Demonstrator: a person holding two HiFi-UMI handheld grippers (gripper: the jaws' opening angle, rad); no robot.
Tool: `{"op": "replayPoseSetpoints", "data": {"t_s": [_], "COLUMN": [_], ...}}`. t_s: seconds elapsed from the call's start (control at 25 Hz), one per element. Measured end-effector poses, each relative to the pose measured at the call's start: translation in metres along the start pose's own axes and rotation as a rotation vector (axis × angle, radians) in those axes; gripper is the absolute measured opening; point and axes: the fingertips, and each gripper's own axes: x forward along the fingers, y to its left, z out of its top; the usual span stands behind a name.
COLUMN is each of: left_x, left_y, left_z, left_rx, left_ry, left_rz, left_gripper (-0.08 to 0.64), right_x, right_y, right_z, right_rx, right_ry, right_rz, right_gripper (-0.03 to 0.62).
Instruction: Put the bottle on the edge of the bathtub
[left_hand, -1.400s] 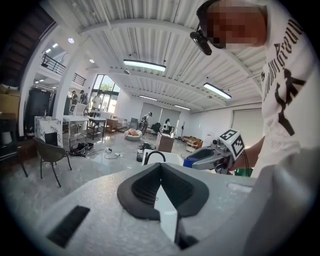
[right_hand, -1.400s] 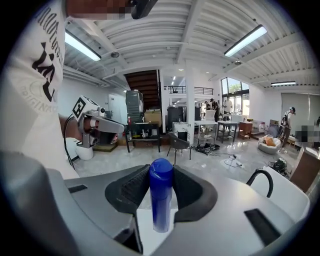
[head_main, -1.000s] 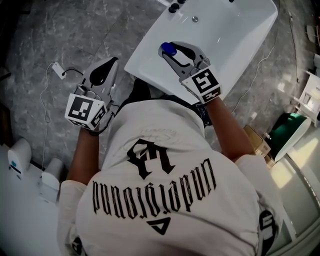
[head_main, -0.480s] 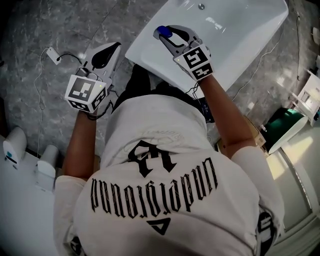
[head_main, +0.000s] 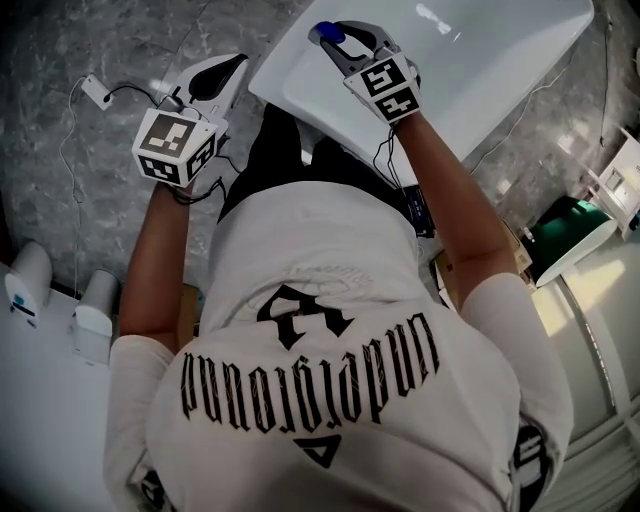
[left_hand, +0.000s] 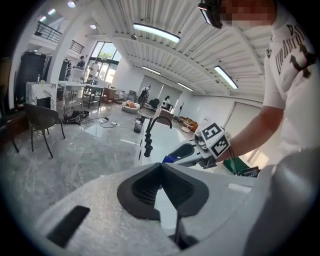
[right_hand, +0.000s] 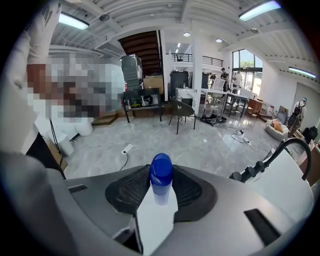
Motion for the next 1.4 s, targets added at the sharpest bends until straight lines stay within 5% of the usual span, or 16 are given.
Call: {"op": "replayPoseSetpoints", "data": {"t_s": [0.72,1.4], "left_x": [0.045,0.040], "left_y": [0.012,0.006], "left_z": [-0.041,-0.053], "left_rx": [0.003,-0.004], "left_ry": [0.091,0.101], "left_rz": [-0.043,-0.050], "left_gripper": [0.014,0.014], "right_x": [0.053,0.054], "right_y": [-0.015,-0.013], "right_z": [-0.048,-0.048], "right_rx": [-0.018,-0.014], "right_ry": [0.098,0.093], "right_rz": [-0.020,-0.056], "right_gripper": [0.143,0.143]}}
